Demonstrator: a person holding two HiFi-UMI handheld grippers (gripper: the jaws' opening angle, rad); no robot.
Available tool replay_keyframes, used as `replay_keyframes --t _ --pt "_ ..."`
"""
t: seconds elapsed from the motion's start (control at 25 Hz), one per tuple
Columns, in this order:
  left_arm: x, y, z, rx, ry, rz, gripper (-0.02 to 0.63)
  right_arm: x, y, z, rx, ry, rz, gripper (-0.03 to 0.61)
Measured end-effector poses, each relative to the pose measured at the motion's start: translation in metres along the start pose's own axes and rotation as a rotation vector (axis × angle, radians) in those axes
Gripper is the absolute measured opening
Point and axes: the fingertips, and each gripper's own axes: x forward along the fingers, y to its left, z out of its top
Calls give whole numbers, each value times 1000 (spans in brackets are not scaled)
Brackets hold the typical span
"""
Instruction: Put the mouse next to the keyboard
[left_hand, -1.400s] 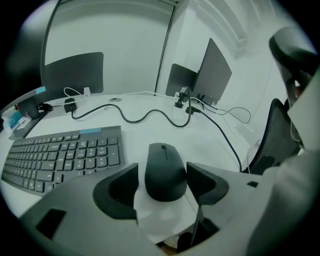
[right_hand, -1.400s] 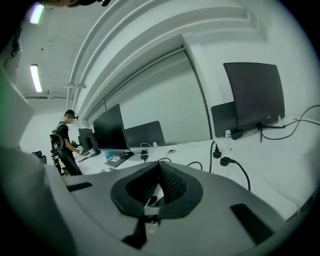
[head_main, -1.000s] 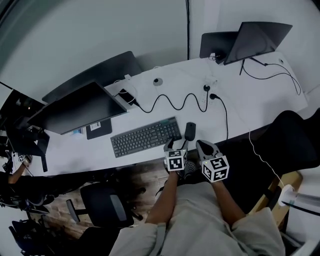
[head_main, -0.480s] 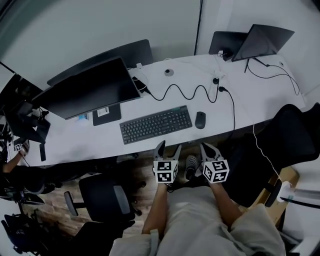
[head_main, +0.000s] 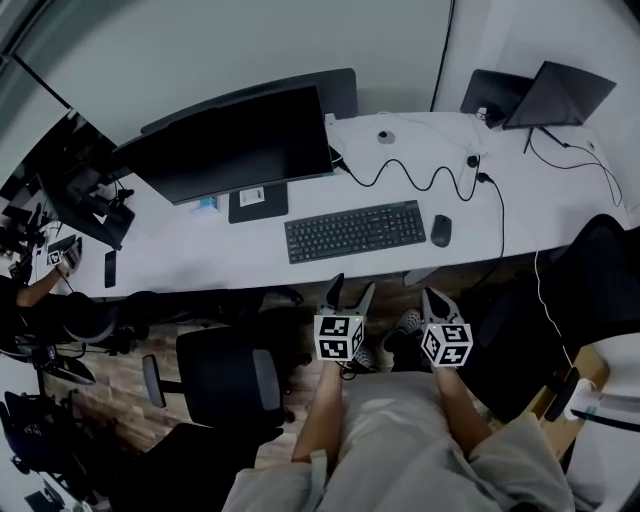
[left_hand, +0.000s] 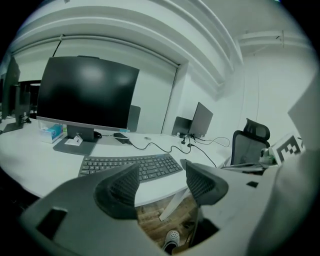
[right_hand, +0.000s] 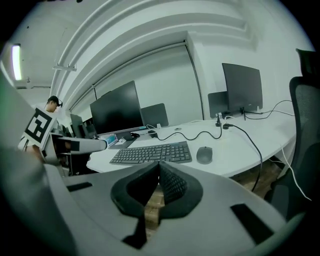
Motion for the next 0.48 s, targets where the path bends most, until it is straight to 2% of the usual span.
replay_keyframes --t 0.48 --pt "-32 20 0 -34 -44 -8 287 0 48 -2 -69 6 43 3"
